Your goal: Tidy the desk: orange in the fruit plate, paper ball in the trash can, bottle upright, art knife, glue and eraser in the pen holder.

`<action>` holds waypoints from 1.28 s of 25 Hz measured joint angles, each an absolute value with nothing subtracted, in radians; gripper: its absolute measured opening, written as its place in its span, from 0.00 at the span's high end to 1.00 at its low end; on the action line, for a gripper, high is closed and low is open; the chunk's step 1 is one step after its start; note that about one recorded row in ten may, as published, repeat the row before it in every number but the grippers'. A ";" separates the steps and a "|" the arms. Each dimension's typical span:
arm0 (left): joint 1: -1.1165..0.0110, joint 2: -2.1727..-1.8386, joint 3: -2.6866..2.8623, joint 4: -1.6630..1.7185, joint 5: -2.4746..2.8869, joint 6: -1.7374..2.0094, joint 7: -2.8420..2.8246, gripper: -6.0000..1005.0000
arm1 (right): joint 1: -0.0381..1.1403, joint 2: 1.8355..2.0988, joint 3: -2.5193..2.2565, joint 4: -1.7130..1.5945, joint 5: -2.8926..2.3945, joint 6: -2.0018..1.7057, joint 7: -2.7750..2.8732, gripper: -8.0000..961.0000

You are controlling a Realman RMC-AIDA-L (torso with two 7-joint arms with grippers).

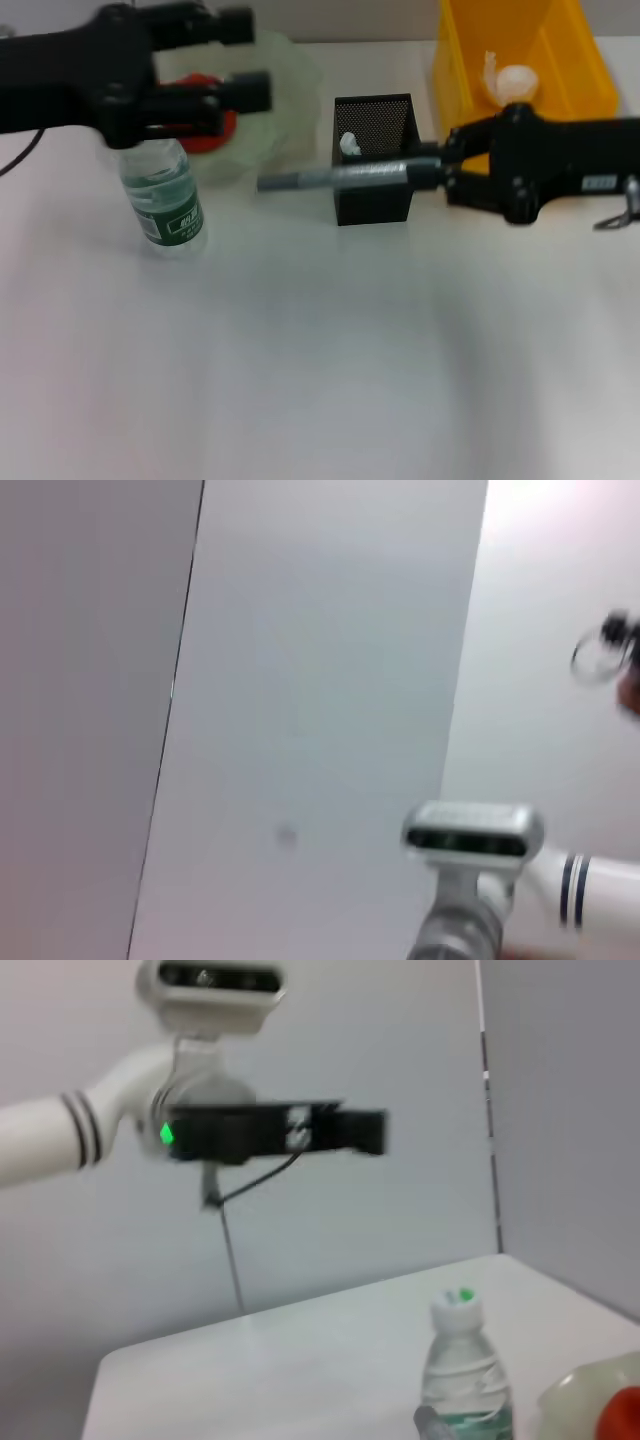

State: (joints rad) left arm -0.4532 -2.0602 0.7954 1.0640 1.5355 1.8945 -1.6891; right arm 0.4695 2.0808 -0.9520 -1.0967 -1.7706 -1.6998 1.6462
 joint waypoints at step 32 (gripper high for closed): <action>-0.382 -2.066 0.861 0.661 1.520 1.956 -1.243 0.24 | 1.015 1.987 -0.873 -1.521 -2.553 -2.017 2.555 0.80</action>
